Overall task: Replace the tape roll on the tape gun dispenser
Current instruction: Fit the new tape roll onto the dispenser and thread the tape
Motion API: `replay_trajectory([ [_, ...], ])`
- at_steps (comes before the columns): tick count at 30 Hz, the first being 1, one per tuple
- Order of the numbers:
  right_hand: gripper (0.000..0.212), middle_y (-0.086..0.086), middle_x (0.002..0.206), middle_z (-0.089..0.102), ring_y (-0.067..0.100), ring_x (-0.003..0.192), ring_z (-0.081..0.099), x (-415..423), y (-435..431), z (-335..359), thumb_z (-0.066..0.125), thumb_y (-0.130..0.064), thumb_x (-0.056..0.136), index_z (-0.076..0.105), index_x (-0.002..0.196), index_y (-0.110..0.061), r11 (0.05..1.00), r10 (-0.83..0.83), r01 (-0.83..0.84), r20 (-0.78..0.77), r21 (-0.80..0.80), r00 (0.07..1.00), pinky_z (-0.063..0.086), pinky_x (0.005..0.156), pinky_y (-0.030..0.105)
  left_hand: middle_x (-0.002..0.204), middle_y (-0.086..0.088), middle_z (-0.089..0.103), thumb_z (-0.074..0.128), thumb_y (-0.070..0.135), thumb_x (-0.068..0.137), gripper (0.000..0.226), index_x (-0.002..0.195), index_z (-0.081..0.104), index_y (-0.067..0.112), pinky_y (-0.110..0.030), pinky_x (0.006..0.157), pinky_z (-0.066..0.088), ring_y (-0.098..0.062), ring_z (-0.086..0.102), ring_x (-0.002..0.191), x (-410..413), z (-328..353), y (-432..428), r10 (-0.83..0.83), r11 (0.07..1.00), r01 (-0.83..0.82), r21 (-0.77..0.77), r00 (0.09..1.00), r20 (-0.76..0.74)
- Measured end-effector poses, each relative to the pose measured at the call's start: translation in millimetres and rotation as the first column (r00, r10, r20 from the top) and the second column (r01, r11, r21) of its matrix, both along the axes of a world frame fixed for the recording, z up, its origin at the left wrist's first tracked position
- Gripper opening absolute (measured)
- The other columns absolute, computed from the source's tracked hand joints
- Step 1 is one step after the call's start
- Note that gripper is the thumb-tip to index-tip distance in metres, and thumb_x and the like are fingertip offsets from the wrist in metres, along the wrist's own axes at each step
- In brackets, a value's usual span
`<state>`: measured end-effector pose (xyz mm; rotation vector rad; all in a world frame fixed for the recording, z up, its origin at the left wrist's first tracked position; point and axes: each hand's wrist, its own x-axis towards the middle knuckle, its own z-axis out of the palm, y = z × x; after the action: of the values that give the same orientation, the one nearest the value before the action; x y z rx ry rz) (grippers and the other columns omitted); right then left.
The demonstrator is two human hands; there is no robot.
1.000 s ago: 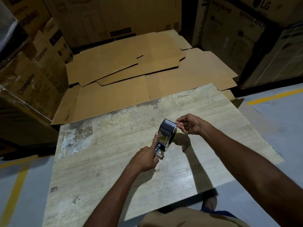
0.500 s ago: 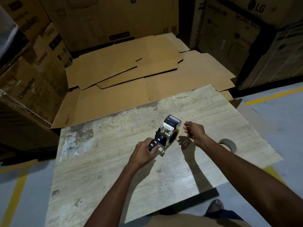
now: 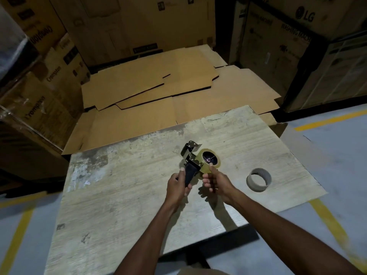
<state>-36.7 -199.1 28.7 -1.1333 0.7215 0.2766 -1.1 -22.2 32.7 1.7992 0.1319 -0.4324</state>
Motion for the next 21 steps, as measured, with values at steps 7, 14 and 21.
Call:
replay_trajectory([
  [7,0.041,0.008,0.079,0.07,0.015,0.061,0.057,-32.6,-25.1,-22.0,0.062,-0.047,0.099,0.073,0.091,-0.009,0.988,-0.13,0.13,0.016,-0.08,0.991,0.043,0.056,0.027,0.06,-0.008,0.056,0.029,0.047,0.113,0.059,0.083,0.06,0.006,-0.028,0.049,0.035,-0.017,0.045,0.045,-44.2,-35.4,-14.9,0.051,0.998,-0.049,0.025,0.997,-0.066],
  [14,0.038,0.004,0.079,0.069,0.011,0.06,0.057,-83.1,-43.1,-41.0,0.06,-0.046,0.101,0.072,0.094,-0.011,0.989,-0.095,0.092,-0.02,-0.119,0.995,0.044,0.059,0.026,0.077,-0.009,0.057,0.034,0.046,0.112,0.049,0.076,0.046,0.015,-0.037,0.063,0.034,-0.021,0.051,0.07,-69.1,-62.3,-7.1,-0.22,0.9,0.191,0.391,0.975,0.03],
  [21,0.056,0.013,0.085,0.065,0.022,0.07,0.059,-84.7,-18.5,-48.6,0.05,-0.063,0.1,0.065,0.094,-0.009,0.999,0.033,-0.031,-0.115,0.014,0.993,0.051,0.062,0.029,0.088,-0.006,0.069,0.05,0.051,0.105,0.048,0.085,0.067,0.012,-0.038,0.071,0.045,-0.028,0.065,0.085,-72.8,-56.0,8.6,-0.25,0.787,0.047,0.615,0.936,0.248],
])
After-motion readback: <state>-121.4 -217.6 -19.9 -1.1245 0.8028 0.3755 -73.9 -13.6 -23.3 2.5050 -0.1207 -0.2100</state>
